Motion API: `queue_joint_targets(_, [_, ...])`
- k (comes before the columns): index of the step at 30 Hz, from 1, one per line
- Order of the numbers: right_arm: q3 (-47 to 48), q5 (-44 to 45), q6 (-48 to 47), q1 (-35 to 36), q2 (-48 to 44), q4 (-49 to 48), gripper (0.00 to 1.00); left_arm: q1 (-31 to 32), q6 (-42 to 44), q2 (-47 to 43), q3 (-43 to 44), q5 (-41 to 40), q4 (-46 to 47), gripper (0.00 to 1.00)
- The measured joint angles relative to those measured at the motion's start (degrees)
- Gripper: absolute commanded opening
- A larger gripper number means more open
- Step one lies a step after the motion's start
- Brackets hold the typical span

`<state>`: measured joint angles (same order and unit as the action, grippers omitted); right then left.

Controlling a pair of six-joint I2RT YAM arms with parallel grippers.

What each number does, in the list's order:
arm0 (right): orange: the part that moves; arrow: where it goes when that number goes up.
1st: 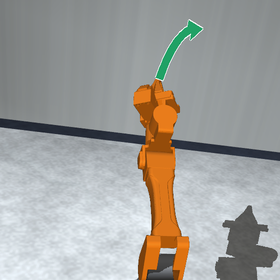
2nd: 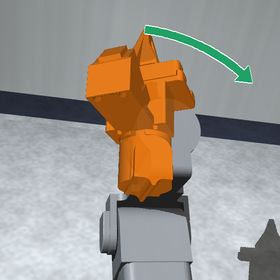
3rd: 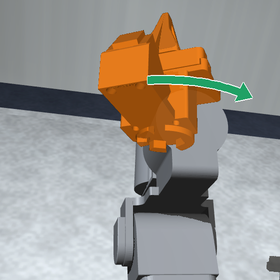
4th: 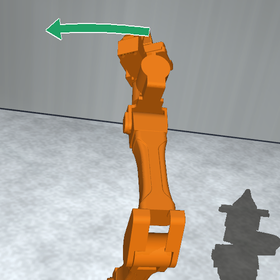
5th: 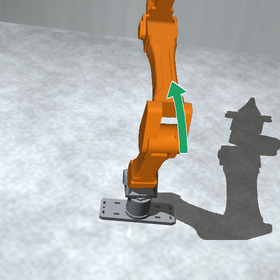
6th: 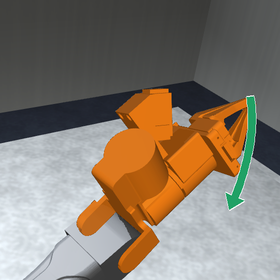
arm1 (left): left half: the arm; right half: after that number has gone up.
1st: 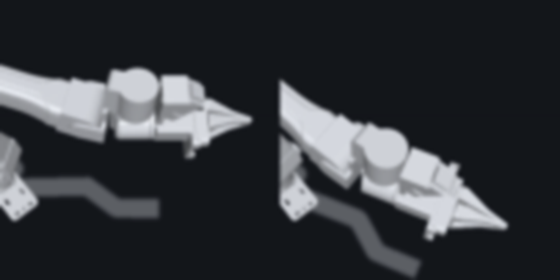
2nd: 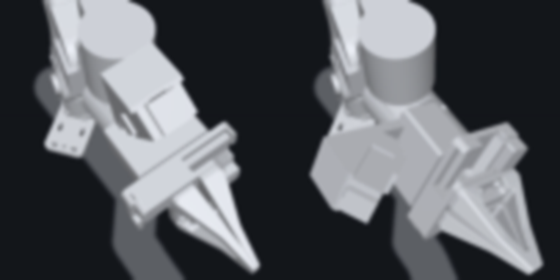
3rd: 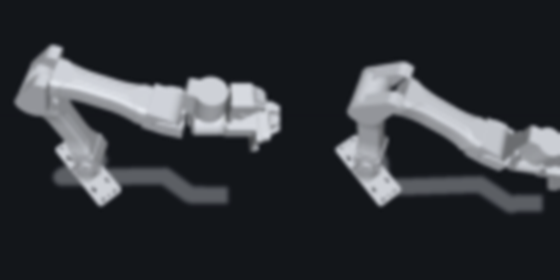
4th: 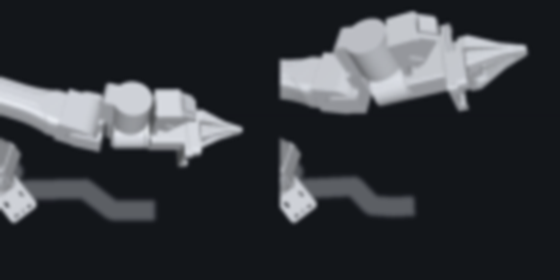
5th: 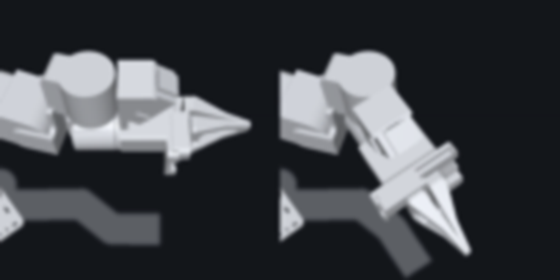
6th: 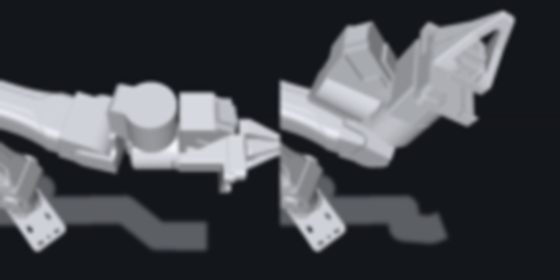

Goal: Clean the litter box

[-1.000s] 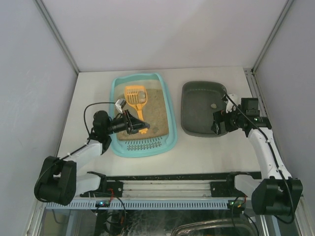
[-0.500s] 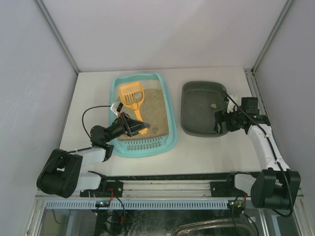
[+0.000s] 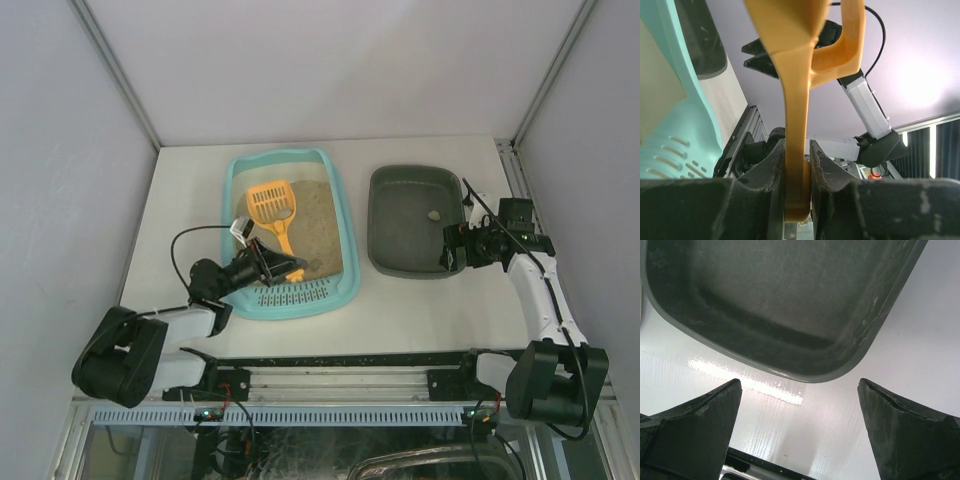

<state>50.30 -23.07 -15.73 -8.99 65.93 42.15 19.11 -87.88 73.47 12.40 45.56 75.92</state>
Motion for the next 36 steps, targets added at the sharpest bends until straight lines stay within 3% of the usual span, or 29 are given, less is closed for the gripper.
queue_joint_targets(3, [0.0,0.0,0.0,0.0,0.5,0.0,1.0,0.5,3.5,-3.9,-0.3,-0.1,-7.1,0.0])
queue_joint_targets(6, [0.0,0.1,0.0,0.0,1.5,0.0,1.0,1.6,13.1,-11.4,2.8,-1.6,-26.3,0.0])
queue_joint_targets(9, [0.0,0.2,0.0,0.0,2.1,0.0,1.0,-0.2,15.7,-19.2,2.8,-1.4,-31.8,0.0])
queue_joint_targets(11, [0.0,0.3,0.0,0.0,2.5,0.0,1.0,-2.2,14.3,-19.5,3.0,0.3,-28.4,0.0])
queue_joint_targets(14, [0.0,0.3,0.0,-0.1,2.8,0.0,1.0,-6.0,4.1,-13.9,0.6,2.1,-10.9,0.0])
queue_joint_targets(18, [0.0,0.3,0.0,-0.2,2.8,0.0,1.0,-7.0,-3.0,-6.6,-0.2,3.5,-1.1,0.0])
queue_joint_targets(26, [0.0,0.3,-0.2,-0.7,2.9,0.0,1.0,-2.6,-5.6,-8.3,-0.3,5.5,4.3,0.0])
queue_joint_targets(36, [0.0,0.7,-0.2,-2.1,2.9,0.0,1.0,-8.7,-5.9,-8.7,0.2,6.6,3.4,0.0])
